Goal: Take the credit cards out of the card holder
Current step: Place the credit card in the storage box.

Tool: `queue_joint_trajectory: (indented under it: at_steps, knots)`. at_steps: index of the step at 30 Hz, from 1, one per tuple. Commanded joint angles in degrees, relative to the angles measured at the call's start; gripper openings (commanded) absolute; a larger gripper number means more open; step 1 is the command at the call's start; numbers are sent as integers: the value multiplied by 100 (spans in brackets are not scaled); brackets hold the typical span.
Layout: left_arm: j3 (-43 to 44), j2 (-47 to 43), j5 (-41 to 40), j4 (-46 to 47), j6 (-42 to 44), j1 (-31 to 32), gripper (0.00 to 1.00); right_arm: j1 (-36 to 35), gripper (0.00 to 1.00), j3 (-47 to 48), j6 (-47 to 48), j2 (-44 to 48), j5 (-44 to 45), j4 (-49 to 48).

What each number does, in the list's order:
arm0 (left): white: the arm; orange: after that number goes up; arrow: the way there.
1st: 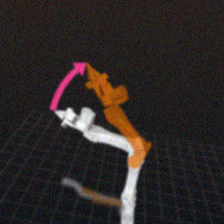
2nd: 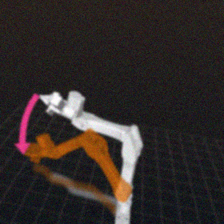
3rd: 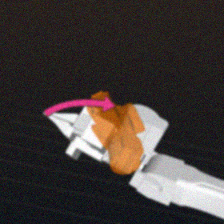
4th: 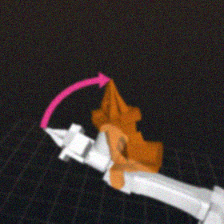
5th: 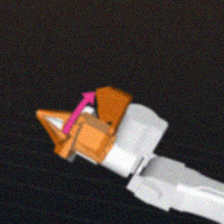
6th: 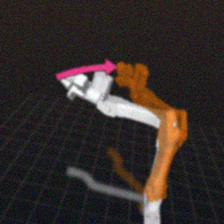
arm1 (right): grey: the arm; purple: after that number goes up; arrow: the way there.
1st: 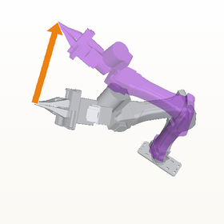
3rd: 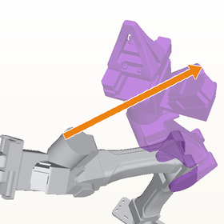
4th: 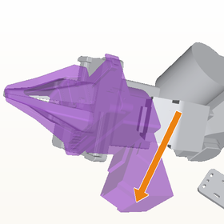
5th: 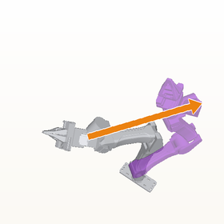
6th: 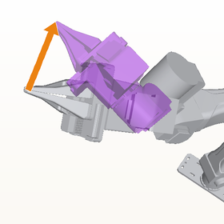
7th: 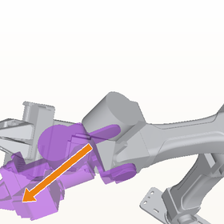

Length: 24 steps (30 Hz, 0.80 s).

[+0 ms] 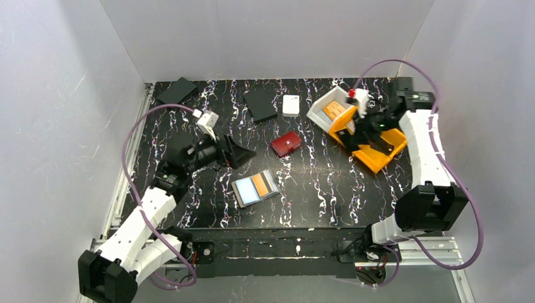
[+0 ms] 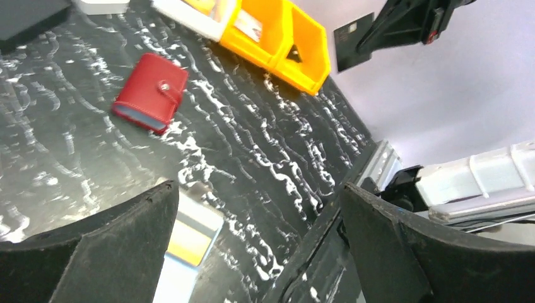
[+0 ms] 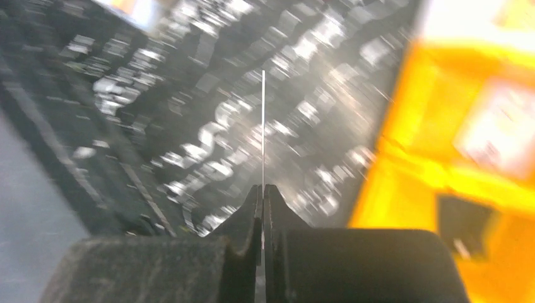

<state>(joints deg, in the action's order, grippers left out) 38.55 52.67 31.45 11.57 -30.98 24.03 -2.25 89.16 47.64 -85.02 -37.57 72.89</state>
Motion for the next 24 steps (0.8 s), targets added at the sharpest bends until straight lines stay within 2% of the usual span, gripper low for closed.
queue_joint_trajectory:
  at_steps: [1, 3, 4, 7, 10, 14, 24]
  knots:
    - [1195, 31, 322, -3325, 1960, -213, 98, 805, 1, 326, 1228, -265, 2180, 495]
    - [1408, 215, -95, -4211, 2711, -215, 98, 965, 1, 408, 1364, -447, 2782, 292]
    - [1344, 241, -385, -4337, 2847, -196, 98, 1019, 1, 456, 1405, -555, 3023, 173]
    - [784, -36, -619, -3755, 2790, -148, 98, 1114, 1, 762, 1448, -1031, 3492, 11]
    - [244, -254, -761, -3276, 2767, -154, 99, 1151, 1, 1117, 1382, -1496, 3651, 27]
    - [422, -222, -1197, -3648, 3043, -157, 99, 1153, 1, 1406, 1242, -1982, 3565, -71]
    - [412, -241, -1245, -3697, 3046, -157, 99, 1149, 1, 1638, 1105, -2688, 3614, -90]
